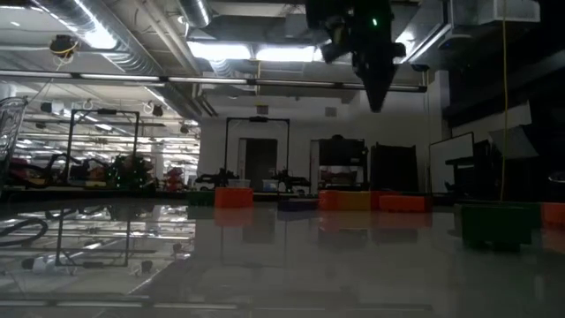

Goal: Sort blocks by size
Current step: Put the large yellow block into the left transparent bin, then put the large orange game piece into the left transparent bin

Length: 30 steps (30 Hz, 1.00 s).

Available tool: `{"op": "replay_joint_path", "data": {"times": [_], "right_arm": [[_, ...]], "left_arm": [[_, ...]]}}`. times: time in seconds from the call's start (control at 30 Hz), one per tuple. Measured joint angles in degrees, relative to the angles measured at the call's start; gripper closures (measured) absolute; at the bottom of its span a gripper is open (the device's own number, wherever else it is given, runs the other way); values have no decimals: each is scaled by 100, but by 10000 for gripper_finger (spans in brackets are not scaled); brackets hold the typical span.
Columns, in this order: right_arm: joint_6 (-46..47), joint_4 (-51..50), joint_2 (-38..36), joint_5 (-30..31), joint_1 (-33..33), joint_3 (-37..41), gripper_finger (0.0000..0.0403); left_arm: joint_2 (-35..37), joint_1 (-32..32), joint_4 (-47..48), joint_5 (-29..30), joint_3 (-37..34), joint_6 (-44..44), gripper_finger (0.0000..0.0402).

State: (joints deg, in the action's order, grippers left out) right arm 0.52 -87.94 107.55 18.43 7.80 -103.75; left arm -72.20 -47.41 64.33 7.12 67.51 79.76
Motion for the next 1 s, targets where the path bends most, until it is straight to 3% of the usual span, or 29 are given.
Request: {"op": "replay_joint_path", "data": {"times": [0.13, 0.3, 0.6, 1.0], "right_arm": [[19, 641, -332, -598, 306, 916, 278], [87, 1381, -547, -754, 503, 1821, 278], [233, 2688, -546, -760, 497, 2837, 278], [528, 3412, -546, -1054, 497, 3628, 278]], "left_arm": [[-173, -596, -19, -17, 0, 577, 309], [-532, -1000, -19, 148, -174, 829, 276], [-945, -1051, -43, 163, -717, 785, 211], [-945, -1026, -49, 164, -861, 331, 204]]}}
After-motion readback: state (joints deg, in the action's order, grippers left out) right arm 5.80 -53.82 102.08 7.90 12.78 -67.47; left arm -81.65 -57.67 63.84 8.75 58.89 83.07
